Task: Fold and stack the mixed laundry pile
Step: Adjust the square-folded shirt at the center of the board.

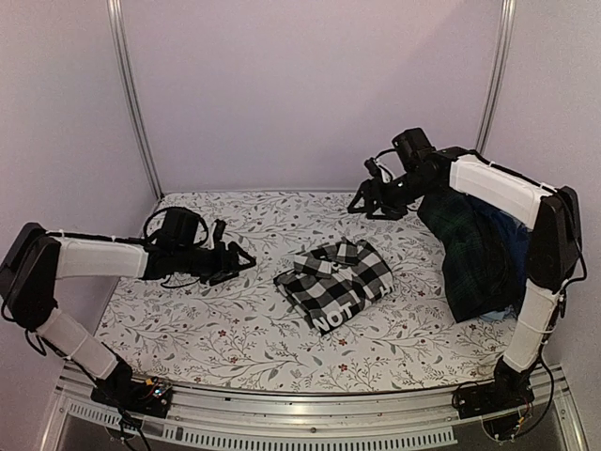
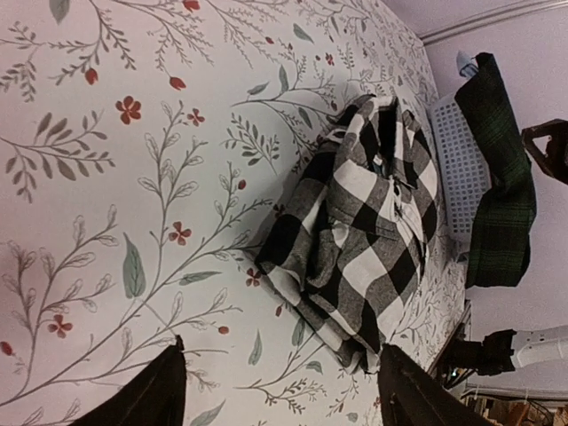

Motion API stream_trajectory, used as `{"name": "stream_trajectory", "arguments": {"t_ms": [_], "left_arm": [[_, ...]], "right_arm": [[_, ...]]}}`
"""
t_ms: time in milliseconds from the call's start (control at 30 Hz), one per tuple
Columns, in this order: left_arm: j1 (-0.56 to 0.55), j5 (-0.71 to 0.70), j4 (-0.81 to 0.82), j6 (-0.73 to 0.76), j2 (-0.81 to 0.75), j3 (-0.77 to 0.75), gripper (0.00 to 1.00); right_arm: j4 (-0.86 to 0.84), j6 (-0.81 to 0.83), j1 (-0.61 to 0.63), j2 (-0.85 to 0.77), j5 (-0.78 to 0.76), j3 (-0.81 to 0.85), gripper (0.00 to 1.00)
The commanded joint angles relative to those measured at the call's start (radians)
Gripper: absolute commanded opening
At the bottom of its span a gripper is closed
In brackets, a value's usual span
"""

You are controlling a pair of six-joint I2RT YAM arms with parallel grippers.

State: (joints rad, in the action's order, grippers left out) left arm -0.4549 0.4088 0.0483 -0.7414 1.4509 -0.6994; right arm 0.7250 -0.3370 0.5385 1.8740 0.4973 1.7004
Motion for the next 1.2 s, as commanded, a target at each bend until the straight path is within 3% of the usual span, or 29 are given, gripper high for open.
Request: {"name": "stream_trajectory", "arguments": {"t_ms": [0, 167, 367, 567, 733, 800, 900, 933, 1000, 1167], "left_arm": [[-0.080, 0.151, 0.118, -0.056, 0.158, -0.080, 0.68], [-0.154, 0.227, 0.174, -0.089, 0.291, -0.134, 0.60], [-0.173, 0.265, 0.206, -0.109, 0.419, -0.191, 0.43], [-0.088, 0.267, 0.225, -0.108, 0.439, -0.157, 0.23], [0.058, 0.240, 0.129, -0.026, 0.401, -0.129, 0.04], [0.111, 0.234, 0.093, 0.008, 0.384, -0.121, 0.05], [0.156, 0.255, 0.057, 0.057, 0.333, -0.111, 0.21], [0.158, 0.254, 0.043, 0.077, 0.305, -0.106, 0.32], [0.158, 0.269, 0.030, 0.108, 0.249, -0.086, 0.43], [0.128, 0.298, -0.009, 0.159, 0.194, -0.079, 0.55]], "right_arm": [[0.009, 0.035, -0.053, -0.004, -0.071, -0.145, 0.66], [0.029, 0.091, -0.055, 0.056, -0.090, -0.219, 0.58], [0.001, 0.126, -0.028, 0.096, -0.026, -0.304, 0.53], [0.000, 0.148, 0.073, 0.150, 0.054, -0.301, 0.52], [-0.035, 0.112, 0.170, 0.171, 0.208, -0.220, 0.52], [-0.017, 0.118, 0.181, 0.180, 0.236, -0.149, 0.54], [-0.011, 0.108, 0.148, 0.128, 0.198, -0.149, 0.57], [-0.020, 0.099, 0.128, 0.101, 0.194, -0.181, 0.59], [-0.069, 0.066, 0.089, 0.017, 0.189, -0.280, 0.61], [-0.168, -0.031, 0.012, -0.197, 0.187, -0.553, 0.66]]}}
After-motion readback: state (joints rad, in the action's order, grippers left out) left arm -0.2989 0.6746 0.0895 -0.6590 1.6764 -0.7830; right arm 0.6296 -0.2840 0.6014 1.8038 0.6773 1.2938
